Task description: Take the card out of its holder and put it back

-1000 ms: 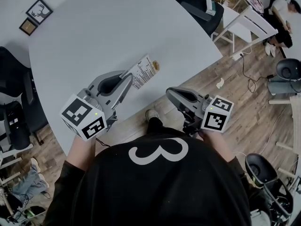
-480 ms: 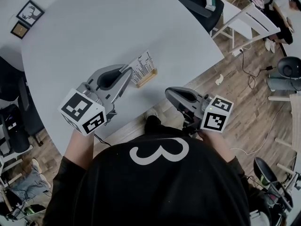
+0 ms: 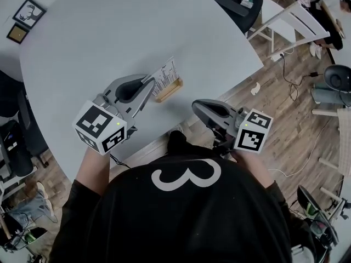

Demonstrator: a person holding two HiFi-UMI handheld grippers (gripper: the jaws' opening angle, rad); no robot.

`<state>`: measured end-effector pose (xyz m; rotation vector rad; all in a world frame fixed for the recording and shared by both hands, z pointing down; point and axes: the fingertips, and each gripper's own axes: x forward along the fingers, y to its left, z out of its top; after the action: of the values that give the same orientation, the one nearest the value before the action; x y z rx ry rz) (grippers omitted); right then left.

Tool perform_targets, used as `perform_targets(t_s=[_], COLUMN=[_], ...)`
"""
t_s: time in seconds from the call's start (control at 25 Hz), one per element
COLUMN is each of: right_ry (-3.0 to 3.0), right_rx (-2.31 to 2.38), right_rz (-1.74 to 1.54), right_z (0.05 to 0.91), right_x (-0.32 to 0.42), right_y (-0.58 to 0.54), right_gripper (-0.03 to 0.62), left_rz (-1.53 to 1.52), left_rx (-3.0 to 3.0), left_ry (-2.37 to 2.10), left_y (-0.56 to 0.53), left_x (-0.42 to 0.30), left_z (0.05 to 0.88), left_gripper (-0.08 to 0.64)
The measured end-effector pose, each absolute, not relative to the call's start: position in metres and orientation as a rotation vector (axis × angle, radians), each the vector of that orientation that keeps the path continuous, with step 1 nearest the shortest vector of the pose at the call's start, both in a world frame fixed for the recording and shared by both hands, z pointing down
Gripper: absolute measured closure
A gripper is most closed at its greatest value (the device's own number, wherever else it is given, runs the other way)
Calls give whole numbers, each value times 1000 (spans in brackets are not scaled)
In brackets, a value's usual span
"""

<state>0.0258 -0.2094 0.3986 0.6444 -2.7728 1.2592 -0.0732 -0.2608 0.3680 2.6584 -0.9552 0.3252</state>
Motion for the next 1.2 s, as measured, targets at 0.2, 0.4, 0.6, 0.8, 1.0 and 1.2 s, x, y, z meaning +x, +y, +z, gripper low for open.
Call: perform_targets(t_s=[0.2,0.4,0.6,0.8,1.0,1.2], right_ry=[-2772,-2768,-2768,-2764,-2765,-2759], right_rx=[631,623,621,624,625,630], right_rz=[1262,1265,1265,1267,1269,1274], right_z=[399,400,399,399,400,401], right_x=[25,24,24,24,25,25], right_y=[-211,-212,-211,-210,-209,-209], right_gripper=[580,580,580,580,580,580], left_rz=[308,302,290,314,353,389], left_rx=[2644,2656,2668,2697,2704,2698], left_ry=[-956,-946,-944,-927,-921,-908], left_y=[-260,-259,-258,-258,-258,-258], left_x=[-73,-71,-72,-69,-66,-63], left_z=[368,368,368,369,376,386], left_gripper=[534,534,534,534,534,534])
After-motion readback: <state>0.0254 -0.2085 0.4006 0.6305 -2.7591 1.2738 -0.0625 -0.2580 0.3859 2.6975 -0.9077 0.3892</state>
